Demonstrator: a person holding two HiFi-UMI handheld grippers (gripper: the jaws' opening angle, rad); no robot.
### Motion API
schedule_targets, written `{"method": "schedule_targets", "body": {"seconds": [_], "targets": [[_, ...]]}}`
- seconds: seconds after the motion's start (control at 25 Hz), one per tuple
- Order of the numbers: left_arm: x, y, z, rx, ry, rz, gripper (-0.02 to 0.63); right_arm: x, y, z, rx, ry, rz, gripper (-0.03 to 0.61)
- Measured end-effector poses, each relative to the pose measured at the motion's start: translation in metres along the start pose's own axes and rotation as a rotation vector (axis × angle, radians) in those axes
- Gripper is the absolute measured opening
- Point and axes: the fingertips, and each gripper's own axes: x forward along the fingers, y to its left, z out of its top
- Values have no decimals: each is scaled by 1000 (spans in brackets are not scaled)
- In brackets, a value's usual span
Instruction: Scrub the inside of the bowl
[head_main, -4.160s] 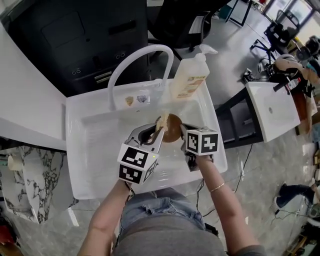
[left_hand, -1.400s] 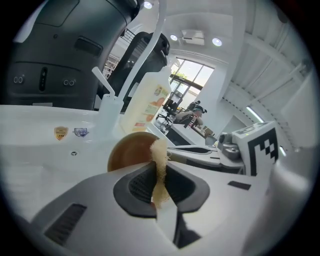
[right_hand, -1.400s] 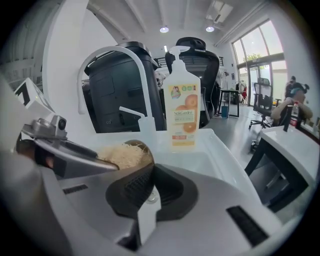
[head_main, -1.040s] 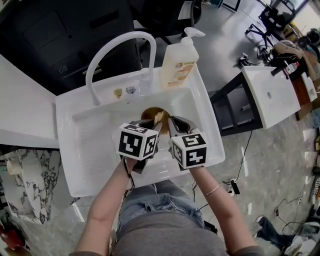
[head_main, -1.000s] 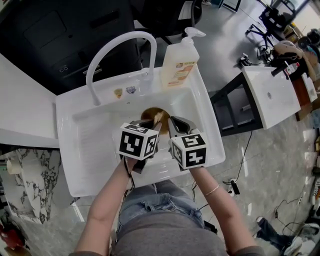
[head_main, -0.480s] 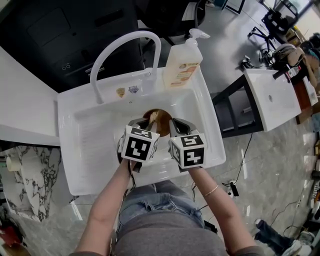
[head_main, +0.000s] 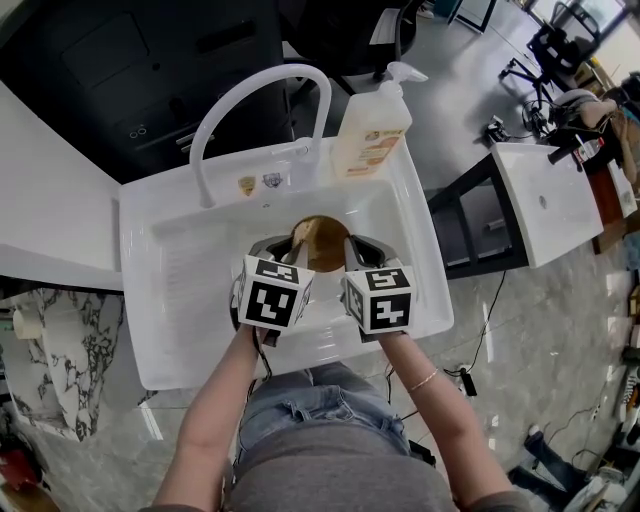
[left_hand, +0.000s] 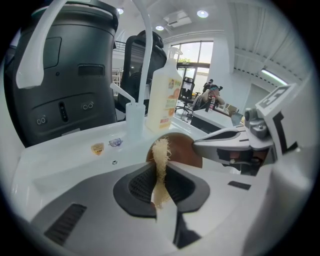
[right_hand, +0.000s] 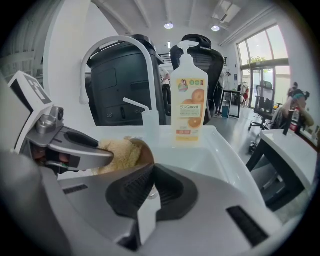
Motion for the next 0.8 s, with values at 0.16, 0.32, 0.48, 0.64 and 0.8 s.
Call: {"method": "schedule_targets", "body": {"seconds": [0.16,0.32,0.48,0.64,0.8], "targets": [[-12,4,7,5,-40,18,48,1,-4,3,2,-7,-22,15],[-26,10,19,-56,-115,6,48,2,-10,7,35,-16,-41,14],[-36,0,33,-151,-199,-80,48,3,-13,7,93,-30,-42,15],[-31,-20,34,-225,-192,-177,48,2,-15,11,118,-53,-54,15],[-21,-38,27,-290,-157,-259,48,-1,-10,14,117,-73,-42,15]]}}
